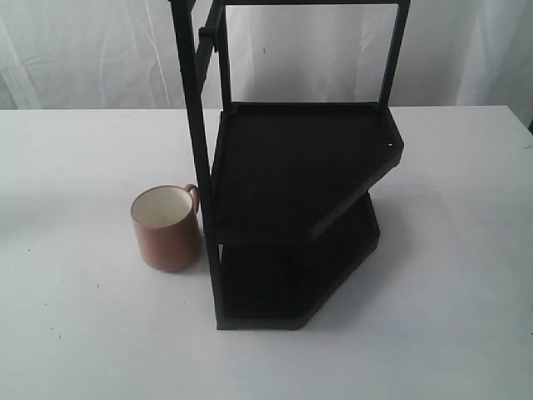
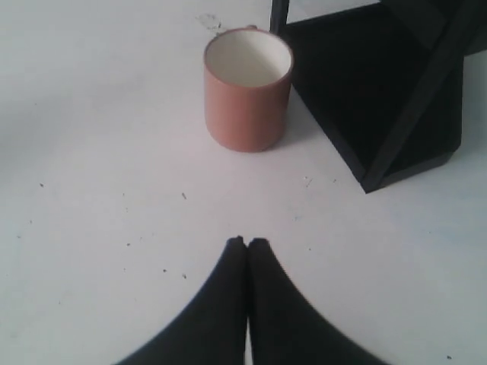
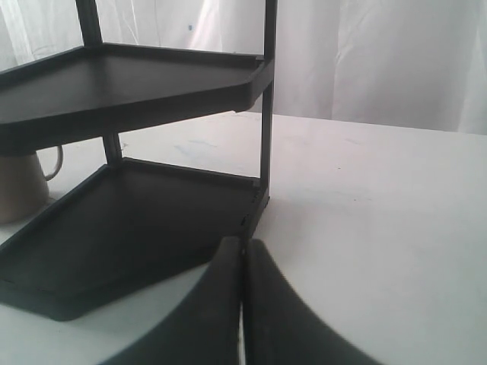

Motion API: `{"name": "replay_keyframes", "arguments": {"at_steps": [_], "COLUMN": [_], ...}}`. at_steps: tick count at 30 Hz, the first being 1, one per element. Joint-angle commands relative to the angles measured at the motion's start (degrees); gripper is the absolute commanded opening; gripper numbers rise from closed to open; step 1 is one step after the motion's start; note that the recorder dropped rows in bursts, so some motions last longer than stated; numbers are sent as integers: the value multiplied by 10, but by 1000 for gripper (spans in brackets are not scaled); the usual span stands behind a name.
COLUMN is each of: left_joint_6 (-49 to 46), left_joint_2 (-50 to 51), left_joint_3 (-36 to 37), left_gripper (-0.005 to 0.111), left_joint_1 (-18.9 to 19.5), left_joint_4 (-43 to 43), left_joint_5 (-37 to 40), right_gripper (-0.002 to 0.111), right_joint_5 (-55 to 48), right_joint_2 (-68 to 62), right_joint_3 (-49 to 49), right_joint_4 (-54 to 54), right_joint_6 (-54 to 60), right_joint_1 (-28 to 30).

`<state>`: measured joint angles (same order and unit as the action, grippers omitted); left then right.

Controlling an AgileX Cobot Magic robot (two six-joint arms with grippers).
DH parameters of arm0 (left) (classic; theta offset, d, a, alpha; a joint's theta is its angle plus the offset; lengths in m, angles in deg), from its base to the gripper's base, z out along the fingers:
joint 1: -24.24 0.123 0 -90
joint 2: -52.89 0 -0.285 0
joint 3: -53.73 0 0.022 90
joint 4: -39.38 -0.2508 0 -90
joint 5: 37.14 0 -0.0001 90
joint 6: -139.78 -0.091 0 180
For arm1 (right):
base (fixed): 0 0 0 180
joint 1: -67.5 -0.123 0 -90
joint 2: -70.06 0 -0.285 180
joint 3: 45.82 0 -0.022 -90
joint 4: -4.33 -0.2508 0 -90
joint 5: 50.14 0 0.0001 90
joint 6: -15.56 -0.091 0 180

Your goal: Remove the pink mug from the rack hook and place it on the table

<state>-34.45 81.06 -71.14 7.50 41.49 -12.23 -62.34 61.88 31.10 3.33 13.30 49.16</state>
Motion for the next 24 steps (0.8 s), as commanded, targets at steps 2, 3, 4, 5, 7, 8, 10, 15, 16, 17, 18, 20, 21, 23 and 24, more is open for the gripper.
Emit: {"name": "replay_keyframes", "arguments": {"at_steps": [2, 3, 4, 5, 7, 8, 10, 15, 16, 17, 18, 20, 21, 23, 24], "left_joint_6": [-26, -33, -41, -46, -46, -44, -43, -28, -28, -29, -32, -45, -45, -45, -45], "left_joint_2": [-45, -51, -63, -72, -95, -112, -149, -204, -204, -204, -204, -204, -204, -204, -204], "left_joint_3": [3, 7, 21, 36, 78, 115, 168, 221, 221, 221, 221, 221, 221, 221, 221], "left_gripper": [0, 0, 0, 0, 0, 0, 0, 0, 0, 0, 0, 0, 0, 0, 0], "left_joint_1": [1, 1, 1, 1, 3, 7, 18, 54, 56, 59, 60, 60, 60, 60, 60], "left_joint_4": [4, 4, 4, 4, 4, 5, 5, 8, 8, 8, 8, 8, 8, 8, 8], "left_joint_5": [0, 0, -14, -32, -98, -163, -249, -253, -238, -220, -213, -212, -211, -209, -209], "right_gripper": [0, 0, 0, 0, 0, 0, 0, 0, 0, 0, 0, 0, 0, 0, 0], "right_joint_5": [3, 3, 3, 3, 3, 3, 3, 3, 3, 3, 3, 3, 3, 3, 3], "right_joint_2": [4, 4, 4, 4, 4, 4, 4, 4, 4, 4, 4, 4, 4, 4, 4], "right_joint_3": [3, 3, 3, 3, 3, 3, 3, 3, 3, 3, 3, 3, 3, 3, 3], "right_joint_4": [6, 6, 6, 6, 6, 6, 6, 6, 6, 6, 6, 5, 5, 5, 5], "right_joint_6": [-1, -1, -1, -1, -1, -1, -1, -1, -1, -1, -1, -1, -1, -1, -1], "right_joint_1": [3, 3, 3, 3, 3, 3, 3, 3, 3, 3, 3, 3, 3, 3, 3]}}
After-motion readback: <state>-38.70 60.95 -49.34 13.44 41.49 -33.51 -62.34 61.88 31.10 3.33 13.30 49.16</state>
